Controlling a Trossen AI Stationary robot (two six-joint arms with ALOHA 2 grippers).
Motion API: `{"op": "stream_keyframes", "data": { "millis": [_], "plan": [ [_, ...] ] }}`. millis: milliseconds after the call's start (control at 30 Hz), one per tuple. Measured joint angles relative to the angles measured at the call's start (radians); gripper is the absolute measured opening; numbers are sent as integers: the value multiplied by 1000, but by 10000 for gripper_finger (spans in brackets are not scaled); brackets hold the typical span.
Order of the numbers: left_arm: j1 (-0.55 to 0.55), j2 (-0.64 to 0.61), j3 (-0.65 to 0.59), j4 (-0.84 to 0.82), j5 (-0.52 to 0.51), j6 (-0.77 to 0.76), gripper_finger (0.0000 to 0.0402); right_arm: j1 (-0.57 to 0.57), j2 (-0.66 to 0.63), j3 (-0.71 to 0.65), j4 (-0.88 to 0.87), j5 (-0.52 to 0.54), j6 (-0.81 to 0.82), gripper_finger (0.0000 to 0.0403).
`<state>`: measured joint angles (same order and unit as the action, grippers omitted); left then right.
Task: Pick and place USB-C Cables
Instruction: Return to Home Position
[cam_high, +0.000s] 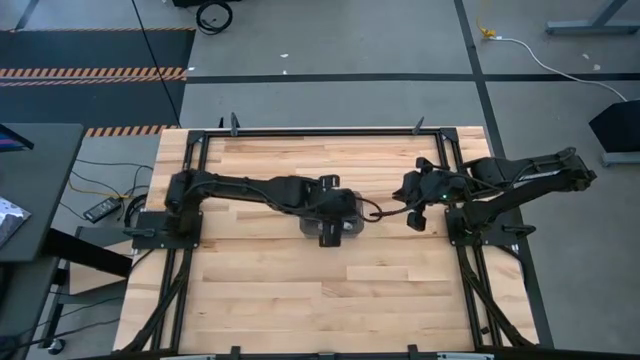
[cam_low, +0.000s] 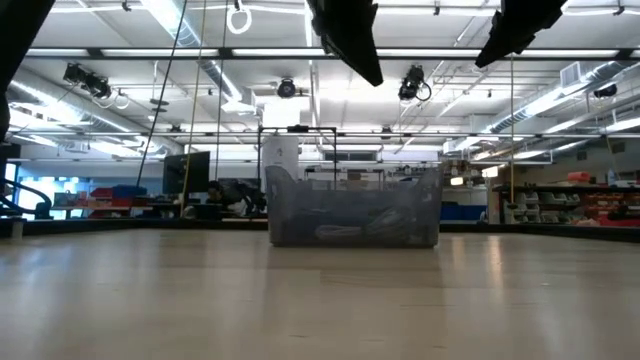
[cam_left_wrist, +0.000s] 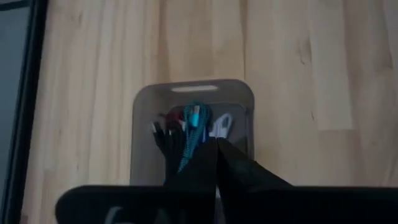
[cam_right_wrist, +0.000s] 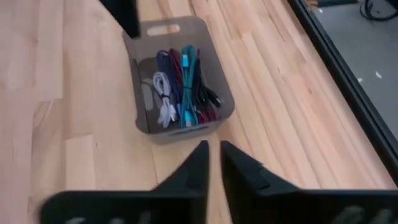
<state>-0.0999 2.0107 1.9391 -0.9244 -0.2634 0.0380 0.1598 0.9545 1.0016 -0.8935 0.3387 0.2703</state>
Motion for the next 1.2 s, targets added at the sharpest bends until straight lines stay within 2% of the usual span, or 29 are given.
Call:
{"op": "stream_keyframes", "data": {
  "millis": [100, 333, 600, 733, 900, 1033, 1200],
  "plan": [
    [23, -66, -131, 125, 55, 6, 4, 29, -12, 0, -1, 7, -4, 11],
    [94, -306, -535, 488, 170, -43, 2, 98, -37, -4, -6, 25, 16, 4],
    [115, -656, -949, 746, 192, -107, 1, 118, -114, -77, -5, 61, 37, 3],
    [108, -833, -1131, 840, 189, -156, 1, 118, -223, -114, 42, 60, 15, 3],
    [100, -1027, -1320, 929, 183, -187, 2, 119, -400, -211, 213, 20, -55, 3],
    [96, -1138, -1433, 988, 178, -214, 2, 119, -535, -329, 372, -42, -69, 3],
    [74, -1219, -1541, 1096, 183, -214, 3, 119, -660, -472, 504, -80, -43, 3]
  ]
}}
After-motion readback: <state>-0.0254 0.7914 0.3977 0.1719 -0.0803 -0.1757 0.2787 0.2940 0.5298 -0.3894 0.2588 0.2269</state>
